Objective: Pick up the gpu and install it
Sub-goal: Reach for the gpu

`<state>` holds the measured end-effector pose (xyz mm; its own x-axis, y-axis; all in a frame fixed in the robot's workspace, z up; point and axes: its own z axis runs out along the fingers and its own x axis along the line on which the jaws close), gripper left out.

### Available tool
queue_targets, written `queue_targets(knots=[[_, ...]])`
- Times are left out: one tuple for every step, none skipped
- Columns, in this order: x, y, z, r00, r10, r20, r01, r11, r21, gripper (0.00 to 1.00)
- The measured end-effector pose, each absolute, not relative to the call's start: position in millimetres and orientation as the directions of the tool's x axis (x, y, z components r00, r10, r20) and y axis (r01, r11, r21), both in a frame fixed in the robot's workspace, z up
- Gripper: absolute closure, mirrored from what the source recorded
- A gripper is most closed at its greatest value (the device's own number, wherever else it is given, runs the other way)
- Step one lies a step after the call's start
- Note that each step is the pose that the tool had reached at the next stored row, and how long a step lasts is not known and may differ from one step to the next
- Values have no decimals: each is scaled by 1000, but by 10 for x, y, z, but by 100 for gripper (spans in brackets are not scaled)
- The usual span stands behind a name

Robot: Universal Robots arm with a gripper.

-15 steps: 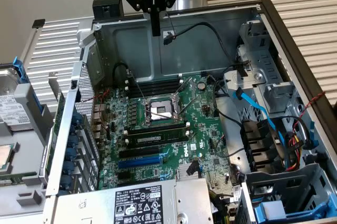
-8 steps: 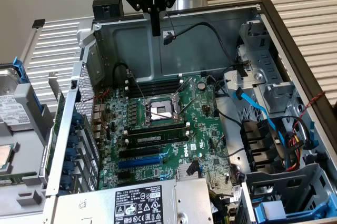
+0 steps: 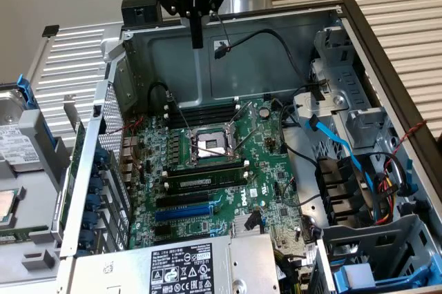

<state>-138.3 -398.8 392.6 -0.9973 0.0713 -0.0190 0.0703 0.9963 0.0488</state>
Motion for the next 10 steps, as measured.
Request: queue_targets(knots=[[-1430, -3988, 3926, -997, 71, -19, 70, 996, 49, 89], [-1475, -3988, 3927, -997, 71, -19, 70, 996, 49, 89], [-1521, -3989, 3928, -997, 71, -19, 70, 996, 49, 89], [-1566, -3989, 3930, -997, 71, -19, 70, 996, 49, 89], [-1609, -3992, 3933, -997, 71, -19, 70, 996, 49, 89], [-1658, -3999, 3938, -997, 71, -19, 70, 996, 49, 89], [-1703, -4007, 3943, -997, 71, -19, 70, 996, 50, 89], [-1747, -4016, 3948, -997, 71, -19, 70, 996, 51, 89], [-1791, -4026, 3952, -997, 71, -19, 70, 996, 52, 89], [-1839, -4036, 3958, -997, 71, -19, 70, 996, 52, 89]])
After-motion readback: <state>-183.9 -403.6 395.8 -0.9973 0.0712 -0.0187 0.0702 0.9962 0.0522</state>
